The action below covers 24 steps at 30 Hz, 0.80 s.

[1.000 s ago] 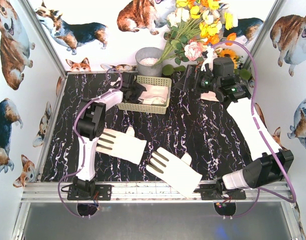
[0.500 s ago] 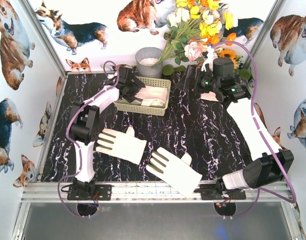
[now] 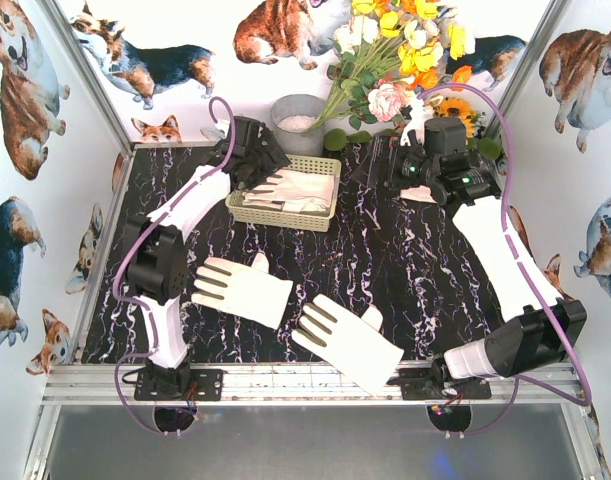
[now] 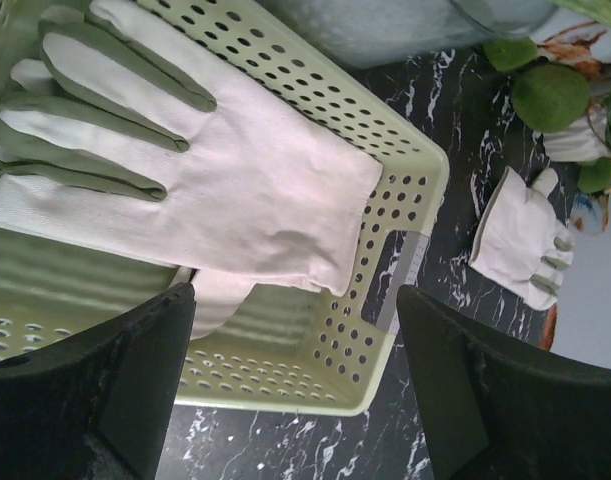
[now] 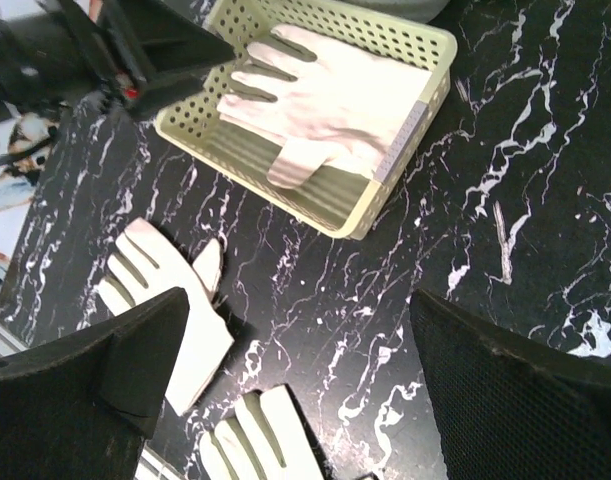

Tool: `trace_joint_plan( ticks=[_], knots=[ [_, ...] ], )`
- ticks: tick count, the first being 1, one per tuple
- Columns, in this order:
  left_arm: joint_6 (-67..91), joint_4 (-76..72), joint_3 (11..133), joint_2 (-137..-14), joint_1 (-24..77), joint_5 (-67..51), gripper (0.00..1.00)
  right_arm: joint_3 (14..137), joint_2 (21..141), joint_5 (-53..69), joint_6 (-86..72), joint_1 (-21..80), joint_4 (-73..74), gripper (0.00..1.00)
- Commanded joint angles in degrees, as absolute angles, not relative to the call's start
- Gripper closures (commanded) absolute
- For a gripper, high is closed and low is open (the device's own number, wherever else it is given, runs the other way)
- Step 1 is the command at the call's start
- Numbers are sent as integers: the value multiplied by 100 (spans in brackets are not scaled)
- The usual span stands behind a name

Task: Put the gloves into the storage basket
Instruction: Place the glove in the bin, then adjust the glove at the center of the board.

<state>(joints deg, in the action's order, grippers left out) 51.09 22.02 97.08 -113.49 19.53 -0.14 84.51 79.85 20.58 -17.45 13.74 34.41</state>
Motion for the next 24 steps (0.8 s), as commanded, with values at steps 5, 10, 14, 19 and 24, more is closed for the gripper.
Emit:
trace_joint_plan(
  ticks=[5, 10, 14, 19, 24],
  knots=[
    [3942, 2641, 9128, -9859, 2089, 363, 23, 8259, 7782, 1878, -1215, 1430, 4165, 10],
    [3777, 2905, 7960, -8664, 2087, 561, 19, 8040, 7739, 1581, -779, 1932, 5108, 13],
    [3468, 3089, 7092, -7845, 2043, 695, 16, 7739, 7702, 1125, -469, 2592, 5623, 15],
    [2880, 3523, 6704, -7090, 1942, 1135, 10, 7304, 7906, 802, -509, 3472, 5901, 21],
    [2778, 3880, 6596, -6473, 1868, 1286, 9, 6907, 8328, 688, -1012, 4076, 5786, 26]
  ],
)
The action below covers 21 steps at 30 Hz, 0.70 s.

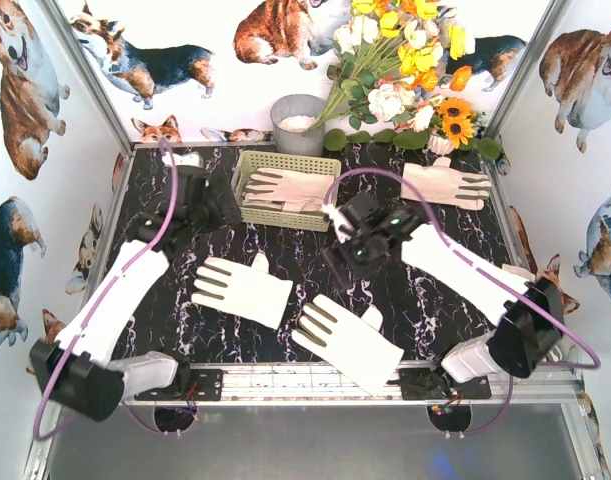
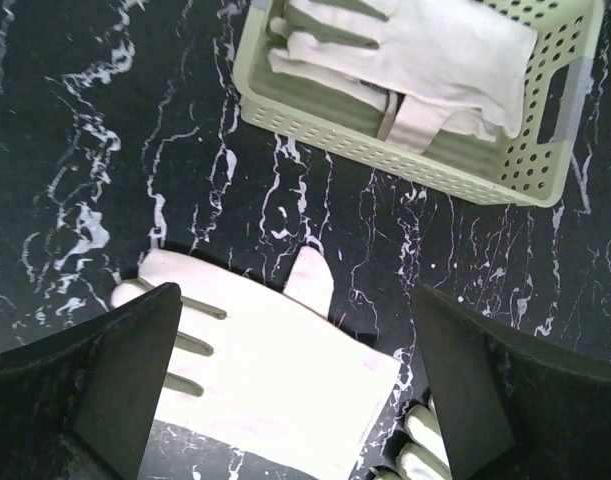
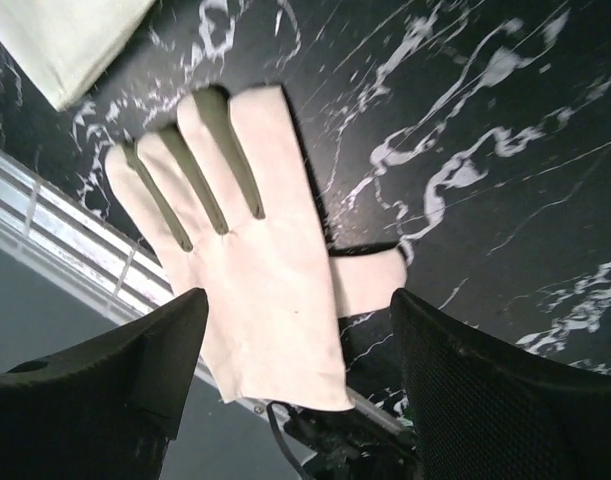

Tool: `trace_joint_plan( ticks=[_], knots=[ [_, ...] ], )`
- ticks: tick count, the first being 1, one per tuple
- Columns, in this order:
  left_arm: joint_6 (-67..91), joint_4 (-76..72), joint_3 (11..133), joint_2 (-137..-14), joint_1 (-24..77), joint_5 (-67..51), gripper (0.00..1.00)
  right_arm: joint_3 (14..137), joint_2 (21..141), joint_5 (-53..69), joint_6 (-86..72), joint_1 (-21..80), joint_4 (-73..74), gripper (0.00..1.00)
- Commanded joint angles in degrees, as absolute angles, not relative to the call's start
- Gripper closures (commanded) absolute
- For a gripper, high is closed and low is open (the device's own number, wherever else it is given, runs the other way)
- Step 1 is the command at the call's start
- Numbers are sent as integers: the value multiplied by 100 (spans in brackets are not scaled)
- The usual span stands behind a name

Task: Put the gloves into the storage basket
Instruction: Adjust the glove at the center of the board.

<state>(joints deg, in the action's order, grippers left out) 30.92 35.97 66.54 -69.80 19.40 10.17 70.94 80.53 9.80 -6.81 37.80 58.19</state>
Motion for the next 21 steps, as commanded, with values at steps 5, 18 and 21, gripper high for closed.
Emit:
trace_joint_plan(
  ticks=[5, 18, 21],
  knots=[
    [3107, 4224, 6324, -5723, 1864, 1046, 8, 6444, 8736, 452, -1978, 4120, 5768, 32],
    [3288, 5006, 5950, -4948, 1863, -315, 7, 5118, 8180, 840, -3119, 4131, 5081, 35],
    [3271, 5096, 5989, -4950, 1863, -353, 7, 4901, 8109, 760, -3120, 4131, 4914, 40]
  ],
)
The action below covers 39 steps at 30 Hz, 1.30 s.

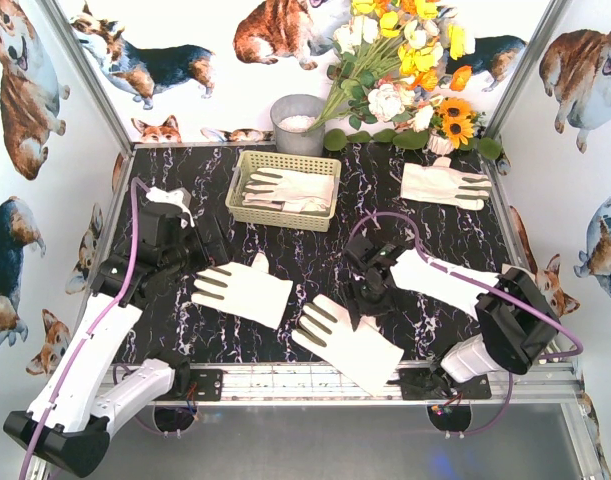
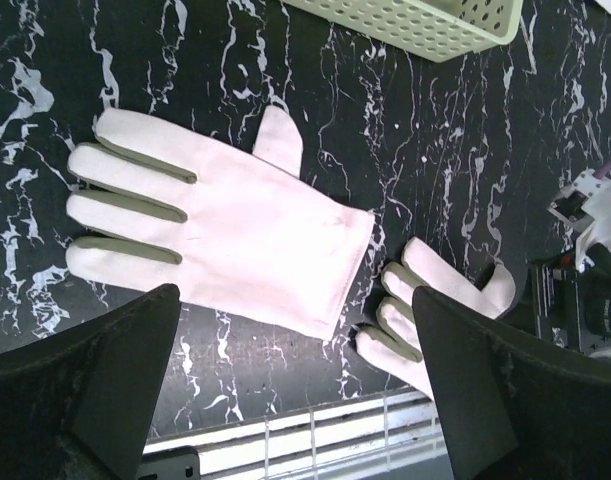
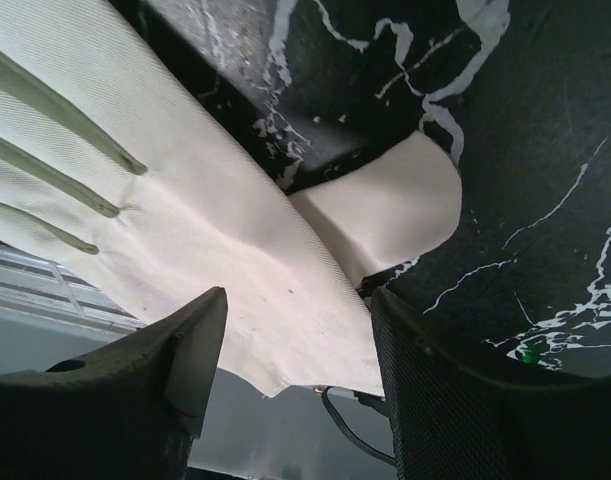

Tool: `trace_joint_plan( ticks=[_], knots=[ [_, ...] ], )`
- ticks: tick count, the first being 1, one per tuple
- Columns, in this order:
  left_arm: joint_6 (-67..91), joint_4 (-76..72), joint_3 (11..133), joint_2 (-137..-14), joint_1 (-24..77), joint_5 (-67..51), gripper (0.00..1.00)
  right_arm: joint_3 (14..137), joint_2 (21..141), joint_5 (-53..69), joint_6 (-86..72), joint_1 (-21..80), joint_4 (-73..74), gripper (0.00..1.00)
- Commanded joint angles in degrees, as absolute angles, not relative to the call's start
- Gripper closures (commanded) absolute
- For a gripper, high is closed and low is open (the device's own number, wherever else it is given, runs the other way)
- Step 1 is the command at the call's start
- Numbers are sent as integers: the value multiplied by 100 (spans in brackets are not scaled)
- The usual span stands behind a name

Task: Put the gloves into the storage basket
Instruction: Adjust the glove at the center of the board.

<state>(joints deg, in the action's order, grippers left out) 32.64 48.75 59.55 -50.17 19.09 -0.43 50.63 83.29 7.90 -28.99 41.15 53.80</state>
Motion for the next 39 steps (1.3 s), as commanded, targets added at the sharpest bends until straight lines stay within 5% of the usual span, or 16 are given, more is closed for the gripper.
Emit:
trace_joint_plan(
  ticks=[1, 9, 22, 39],
  knots=[
    [3281, 5103, 6017, -4967, 1863, -372, 6, 4862, 8107, 758, -3116, 4131, 4858, 40],
    [3667, 4972, 6099, -5084, 1859, -228, 6, 4856, 8332, 809, -2868, 4131, 4550, 46],
    [4193, 5024, 6028, -5000, 1863, 81, 5, 4536, 8192, 1070, -2857, 4122, 3903, 99],
    [3133, 4180, 6780, -6445, 1850, -394, 5, 4564, 8040, -451, -5306, 3155, 3202, 100]
  ],
)
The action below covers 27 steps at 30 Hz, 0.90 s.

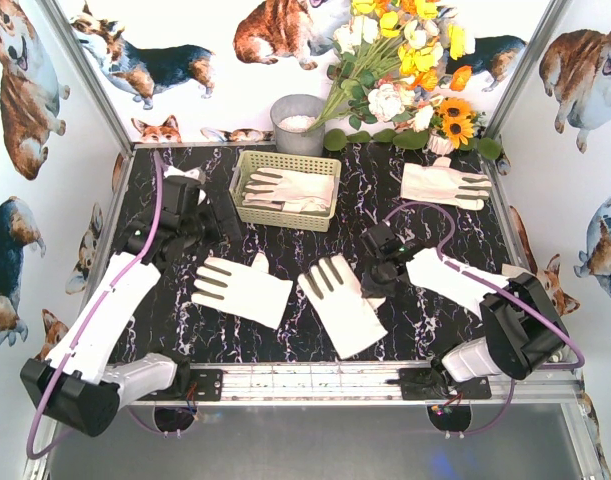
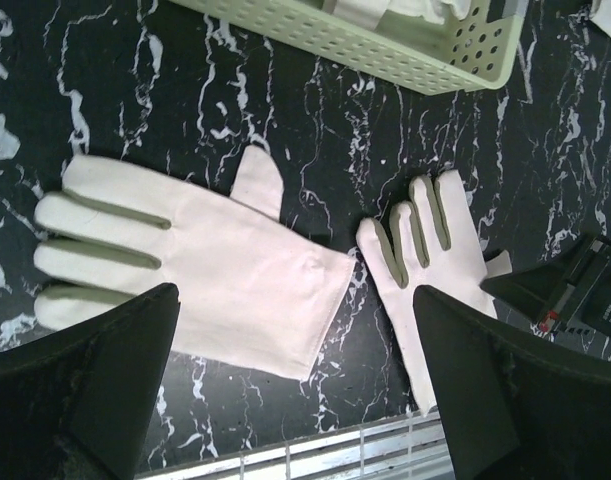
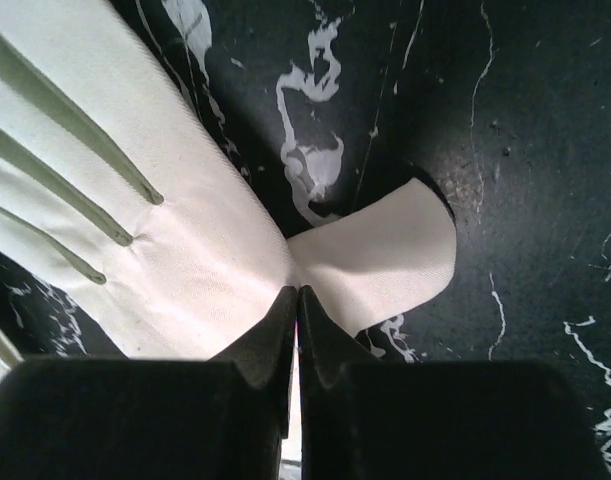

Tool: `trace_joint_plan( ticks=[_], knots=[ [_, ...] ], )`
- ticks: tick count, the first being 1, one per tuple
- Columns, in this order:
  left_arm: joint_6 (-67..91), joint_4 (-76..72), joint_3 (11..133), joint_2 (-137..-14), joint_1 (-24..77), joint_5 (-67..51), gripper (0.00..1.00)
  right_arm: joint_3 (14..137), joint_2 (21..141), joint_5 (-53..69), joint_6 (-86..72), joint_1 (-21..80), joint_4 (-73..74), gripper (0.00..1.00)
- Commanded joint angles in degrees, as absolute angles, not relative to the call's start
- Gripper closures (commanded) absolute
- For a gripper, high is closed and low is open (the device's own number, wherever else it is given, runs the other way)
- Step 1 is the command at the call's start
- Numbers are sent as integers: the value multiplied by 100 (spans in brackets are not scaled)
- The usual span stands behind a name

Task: Put the gloves into the storage basket
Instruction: Adjust the glove at the center of the board, then pick up the glove from the center of the board.

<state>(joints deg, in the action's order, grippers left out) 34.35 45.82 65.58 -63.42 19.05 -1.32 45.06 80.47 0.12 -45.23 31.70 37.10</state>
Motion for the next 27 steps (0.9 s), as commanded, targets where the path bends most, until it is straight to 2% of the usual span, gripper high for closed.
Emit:
trace_joint_plan(
  ticks=[1, 5, 9, 12, 17, 27],
  knots=[
    [3115, 4159, 6787, -6472, 1849, -456, 5, 4627, 8094, -505, -5394, 3155, 3200, 100],
    [3006, 4210, 6863, -6538, 1854, -596, 5, 4829, 8190, -497, -5512, 3155, 3149, 100],
    [2699, 4271, 6885, -6554, 1846, -748, 5, 4919, 7888, -520, -5256, 3148, 3376, 60],
    [2488, 4002, 6703, -6576, 1846, -1185, 5, 4935, 7508, -732, -4953, 3146, 3828, 45],
    [2163, 3294, 6119, -6960, 1859, -2375, 11, 4758, 7117, -646, -4248, 2866, 4144, 42],
    [1135, 2756, 5740, -8071, 2471, -3208, 26, 4024, 7088, 1576, -3318, 1401, 2918, 37]
  ],
)
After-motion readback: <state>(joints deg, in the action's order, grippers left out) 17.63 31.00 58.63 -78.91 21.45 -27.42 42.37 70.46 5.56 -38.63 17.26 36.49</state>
